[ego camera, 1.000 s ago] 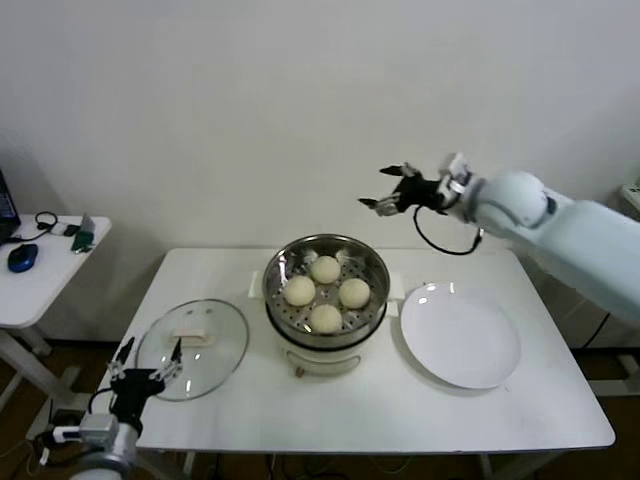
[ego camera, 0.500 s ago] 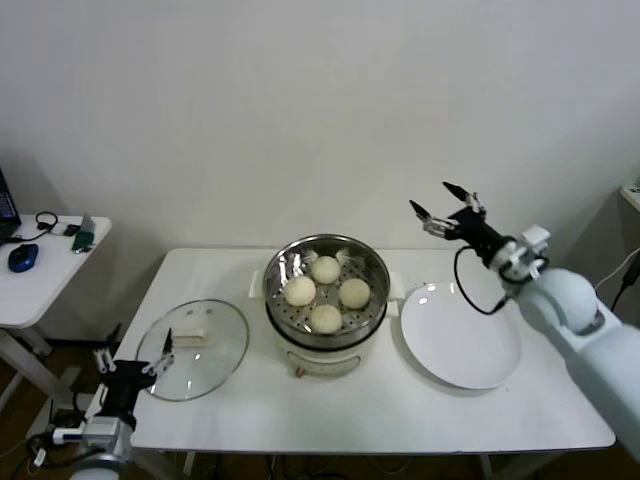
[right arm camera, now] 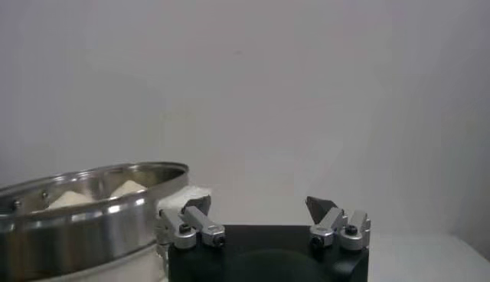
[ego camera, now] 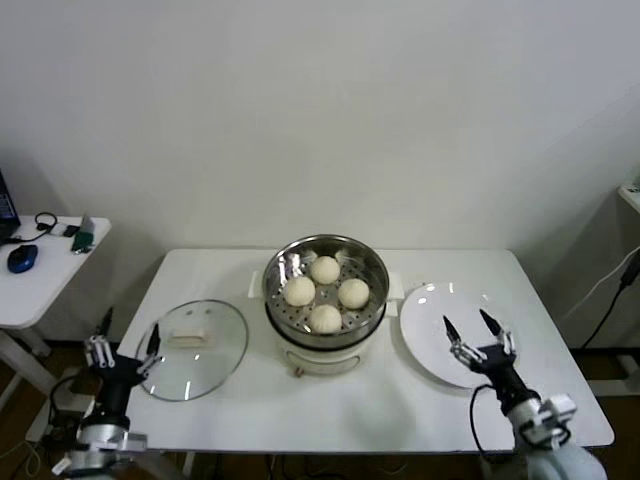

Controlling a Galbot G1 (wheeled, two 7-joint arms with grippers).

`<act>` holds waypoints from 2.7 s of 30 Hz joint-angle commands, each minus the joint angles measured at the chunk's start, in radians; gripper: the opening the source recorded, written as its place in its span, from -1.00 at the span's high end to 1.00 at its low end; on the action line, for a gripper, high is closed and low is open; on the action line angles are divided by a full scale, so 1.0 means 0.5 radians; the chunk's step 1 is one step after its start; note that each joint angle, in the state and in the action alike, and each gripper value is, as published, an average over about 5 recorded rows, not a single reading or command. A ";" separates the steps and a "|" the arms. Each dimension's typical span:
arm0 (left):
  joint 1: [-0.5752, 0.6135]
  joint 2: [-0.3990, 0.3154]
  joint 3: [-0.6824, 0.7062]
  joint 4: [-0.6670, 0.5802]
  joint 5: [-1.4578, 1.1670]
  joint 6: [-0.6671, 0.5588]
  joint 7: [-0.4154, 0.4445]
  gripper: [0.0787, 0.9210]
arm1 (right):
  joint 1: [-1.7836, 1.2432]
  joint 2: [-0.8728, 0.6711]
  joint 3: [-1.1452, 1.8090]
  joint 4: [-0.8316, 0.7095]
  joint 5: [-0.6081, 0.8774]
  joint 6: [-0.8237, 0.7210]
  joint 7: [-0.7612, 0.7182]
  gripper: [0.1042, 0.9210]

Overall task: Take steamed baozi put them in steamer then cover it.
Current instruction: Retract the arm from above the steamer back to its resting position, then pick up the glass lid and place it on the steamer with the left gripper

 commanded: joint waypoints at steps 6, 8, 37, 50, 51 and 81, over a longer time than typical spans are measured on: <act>-0.191 -0.040 0.190 0.607 1.274 0.077 -0.159 -0.77 | -0.292 0.402 0.089 0.082 -0.191 0.167 0.009 -0.76; -0.241 -0.059 0.228 0.665 1.274 0.103 -0.143 -0.77 | -0.297 0.413 0.079 0.093 -0.204 0.167 0.012 -0.76; -0.780 -0.036 0.359 1.181 1.293 0.215 -0.068 -0.77 | -0.357 0.468 0.104 0.198 -0.230 0.195 0.012 -0.76; -0.835 -0.024 0.356 1.278 1.297 0.182 -0.110 -0.73 | -0.349 0.480 0.104 0.216 -0.266 0.204 0.019 -0.76; -0.837 -0.023 0.355 1.285 1.298 0.175 -0.110 -0.68 | -0.349 0.481 0.103 0.216 -0.268 0.205 0.019 -0.76; -0.745 0.142 0.376 0.694 0.941 0.368 0.083 0.87 | -0.399 0.525 0.112 0.229 -0.498 0.165 0.080 -0.76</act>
